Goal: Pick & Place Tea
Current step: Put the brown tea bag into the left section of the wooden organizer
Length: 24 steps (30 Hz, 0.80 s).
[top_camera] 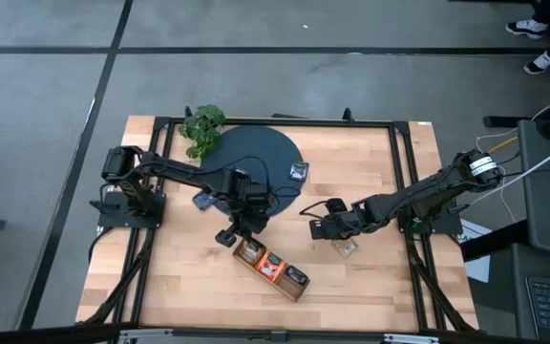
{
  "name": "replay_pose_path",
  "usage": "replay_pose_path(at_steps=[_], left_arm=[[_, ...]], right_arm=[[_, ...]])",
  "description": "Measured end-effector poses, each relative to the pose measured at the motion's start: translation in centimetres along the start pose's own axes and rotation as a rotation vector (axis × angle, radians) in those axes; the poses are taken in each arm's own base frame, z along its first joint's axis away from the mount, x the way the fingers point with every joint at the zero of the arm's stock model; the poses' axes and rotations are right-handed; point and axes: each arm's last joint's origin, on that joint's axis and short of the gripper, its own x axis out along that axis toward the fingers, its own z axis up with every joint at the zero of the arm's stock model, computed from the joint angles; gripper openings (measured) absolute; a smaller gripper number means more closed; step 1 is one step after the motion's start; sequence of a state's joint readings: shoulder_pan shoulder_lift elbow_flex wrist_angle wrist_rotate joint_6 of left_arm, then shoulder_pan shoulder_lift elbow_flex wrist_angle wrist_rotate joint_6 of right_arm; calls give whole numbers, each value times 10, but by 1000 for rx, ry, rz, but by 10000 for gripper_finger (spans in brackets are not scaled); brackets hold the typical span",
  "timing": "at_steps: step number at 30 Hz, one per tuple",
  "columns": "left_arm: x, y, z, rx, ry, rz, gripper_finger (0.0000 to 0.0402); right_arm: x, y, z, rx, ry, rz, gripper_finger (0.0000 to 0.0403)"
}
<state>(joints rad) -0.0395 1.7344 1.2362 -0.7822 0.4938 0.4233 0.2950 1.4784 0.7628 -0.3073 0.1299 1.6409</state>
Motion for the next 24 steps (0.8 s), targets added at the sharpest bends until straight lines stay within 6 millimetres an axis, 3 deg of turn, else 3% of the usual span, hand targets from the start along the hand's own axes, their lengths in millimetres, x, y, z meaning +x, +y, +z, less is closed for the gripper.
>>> replay_pose_path(at_steps=[12,17,24], left_arm=[[-1,2,-1,-15,-3,-1,88],[-10,7,-4,-70,-20,0,111],[-32,20,-8,-158,-200,-180,116]], right_arm=[[0,0,0,-1,0,-1,36],[-1,-1,-4,-24,-46,-5,36],[-25,-20,-9,-20,-8,-162,36]])
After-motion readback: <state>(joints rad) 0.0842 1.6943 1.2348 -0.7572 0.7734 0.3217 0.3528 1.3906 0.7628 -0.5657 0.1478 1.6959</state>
